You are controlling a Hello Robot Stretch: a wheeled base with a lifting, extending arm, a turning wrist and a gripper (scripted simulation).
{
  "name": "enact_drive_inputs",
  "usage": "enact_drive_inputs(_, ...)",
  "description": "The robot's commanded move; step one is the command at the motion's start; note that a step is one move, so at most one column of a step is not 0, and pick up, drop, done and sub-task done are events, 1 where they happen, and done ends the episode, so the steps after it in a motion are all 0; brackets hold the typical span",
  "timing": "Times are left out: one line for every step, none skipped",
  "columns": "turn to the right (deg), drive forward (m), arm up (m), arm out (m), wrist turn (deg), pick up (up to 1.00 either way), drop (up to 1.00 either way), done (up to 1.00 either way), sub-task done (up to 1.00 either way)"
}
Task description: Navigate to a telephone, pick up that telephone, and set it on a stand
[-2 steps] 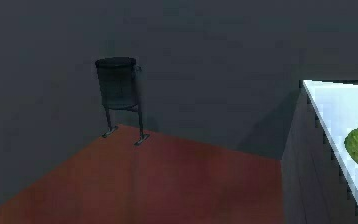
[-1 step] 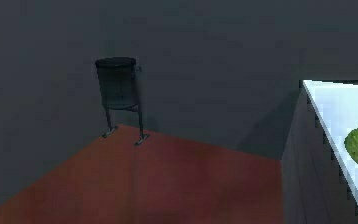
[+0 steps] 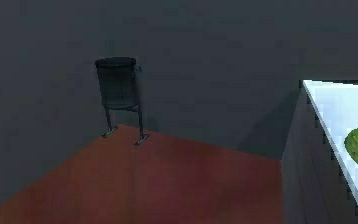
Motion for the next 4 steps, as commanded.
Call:
enact_drive_inputs(0.0, 0.00, 0.00, 0.22, 0.0, 0.00, 0.00, 0.00, 0.00)
enact_drive_inputs(0.0, 0.00, 0.00, 0.00, 45.0, 0.00, 0.00, 0.00, 0.00)
enact_drive_inputs(0.0, 0.00, 0.00, 0.00, 45.0, 0.00, 0.00, 0.00, 0.00)
enact_drive_inputs(0.0, 0.00, 0.00, 0.00, 45.0, 0.00, 0.00, 0.00, 0.00)
